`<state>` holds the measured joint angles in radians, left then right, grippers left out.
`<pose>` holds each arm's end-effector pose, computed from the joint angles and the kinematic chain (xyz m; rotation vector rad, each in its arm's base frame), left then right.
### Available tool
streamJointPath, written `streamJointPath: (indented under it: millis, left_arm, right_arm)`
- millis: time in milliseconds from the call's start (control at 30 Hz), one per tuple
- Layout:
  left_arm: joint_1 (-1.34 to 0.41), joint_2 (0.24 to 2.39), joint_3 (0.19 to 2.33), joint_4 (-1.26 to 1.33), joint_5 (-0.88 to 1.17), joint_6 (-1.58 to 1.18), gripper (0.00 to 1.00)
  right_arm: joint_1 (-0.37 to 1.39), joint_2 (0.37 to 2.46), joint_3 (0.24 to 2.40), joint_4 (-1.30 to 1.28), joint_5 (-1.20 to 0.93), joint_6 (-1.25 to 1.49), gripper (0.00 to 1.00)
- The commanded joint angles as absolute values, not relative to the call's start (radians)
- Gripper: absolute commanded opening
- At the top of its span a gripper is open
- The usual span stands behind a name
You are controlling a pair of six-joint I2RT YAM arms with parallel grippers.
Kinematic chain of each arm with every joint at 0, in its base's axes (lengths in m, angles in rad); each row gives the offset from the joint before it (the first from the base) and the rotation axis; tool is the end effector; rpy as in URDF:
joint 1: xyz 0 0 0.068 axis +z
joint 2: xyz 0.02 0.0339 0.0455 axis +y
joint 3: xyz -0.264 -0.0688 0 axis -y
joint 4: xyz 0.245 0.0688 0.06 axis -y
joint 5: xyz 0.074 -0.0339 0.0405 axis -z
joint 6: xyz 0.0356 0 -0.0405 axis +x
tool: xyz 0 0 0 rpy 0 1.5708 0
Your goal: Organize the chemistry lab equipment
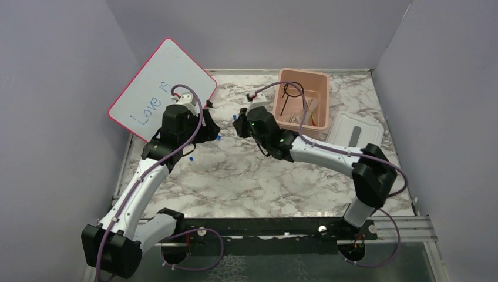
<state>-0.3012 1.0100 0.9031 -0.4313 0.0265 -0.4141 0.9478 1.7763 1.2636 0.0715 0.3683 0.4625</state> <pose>0.2133 -0.0673 0.3144 -0.1048 2.1395 -0.4523 0.2518 0.3285 0.2583 -0.2524 2.0056 0.5397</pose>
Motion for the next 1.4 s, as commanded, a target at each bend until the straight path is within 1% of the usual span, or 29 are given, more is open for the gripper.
streamJointPath:
  millis: [0, 100, 200, 267, 333, 367, 533, 600, 700, 867, 967, 1100, 1167, 1200, 1333, 1367]
  left_arm:
    - [-0.296, 0.987, 0.943, -0.303, 0.375, -0.362, 0.7]
    - [-0.3, 0.987, 0.959, -0.282, 0.491, -0.34, 0.69]
    - [-0.299, 0.967, 0.916, -0.15, 0.664, -0.409, 0.68]
    - [-0.299, 0.946, 0.892, -0.079, 0.709, -0.462, 0.68]
    - [-0.3, 0.934, 0.879, -0.037, 0.717, -0.498, 0.68]
    - [-0.299, 0.934, 0.875, -0.025, 0.718, -0.513, 0.66]
    - [-0.299, 0.967, 0.858, -0.019, 0.701, -0.549, 0.49]
    - [-0.299, 0.973, 0.851, -0.025, 0.691, -0.548, 0.46]
    - [-0.299, 0.971, 0.845, -0.027, 0.689, -0.548, 0.46]
    - [-0.299, 0.943, 0.837, -0.054, 0.667, -0.529, 0.56]
    - [-0.299, 0.934, 0.838, -0.065, 0.661, -0.523, 0.57]
    - [-0.299, 0.929, 0.836, -0.064, 0.667, -0.514, 0.48]
    - [-0.298, 0.936, 0.836, -0.06, 0.683, -0.516, 0.4]
    - [-0.299, 0.939, 0.838, -0.06, 0.689, -0.518, 0.38]
    - [-0.299, 0.93, 0.843, -0.064, 0.686, -0.514, 0.38]
    - [-0.3, 0.925, 0.844, -0.074, 0.675, -0.511, 0.42]
  right_arm:
    - [0.936, 1.624, 1.179, 0.292, 0.275, 0.472, 0.15]
    - [0.936, 1.552, 1.135, 0.359, 0.177, 0.501, 0.15]
    - [0.936, 1.507, 1.103, 0.412, 0.117, 0.553, 0.15]
    - [0.935, 1.485, 1.092, 0.434, 0.087, 0.577, 0.15]
    - [0.936, 1.472, 1.083, 0.454, 0.068, 0.592, 0.15]
    - [0.936, 1.468, 1.08, 0.46, 0.062, 0.599, 0.15]
    - [0.936, 1.448, 1.06, 0.493, 0.048, 0.629, 0.15]
    - [0.936, 1.44, 1.053, 0.504, 0.049, 0.639, 0.15]
    - [0.935, 1.435, 1.055, 0.505, 0.056, 0.65, 0.15]
    - [0.936, 1.429, 1.057, 0.509, 0.115, 0.66, 0.15]
    - [0.935, 1.426, 1.059, 0.511, 0.148, 0.666, 0.15]
    - [0.934, 1.419, 1.058, 0.513, 0.148, 0.678, 0.15]
    - [0.935, 1.417, 1.056, 0.52, 0.137, 0.684, 0.15]
    - [0.934, 1.417, 1.057, 0.521, 0.137, 0.688, 0.15]
    - [0.934, 1.413, 1.057, 0.513, 0.18, 0.685, 0.15]
    - [0.934, 1.411, 1.058, 0.501, 0.211, 0.685, 0.14]
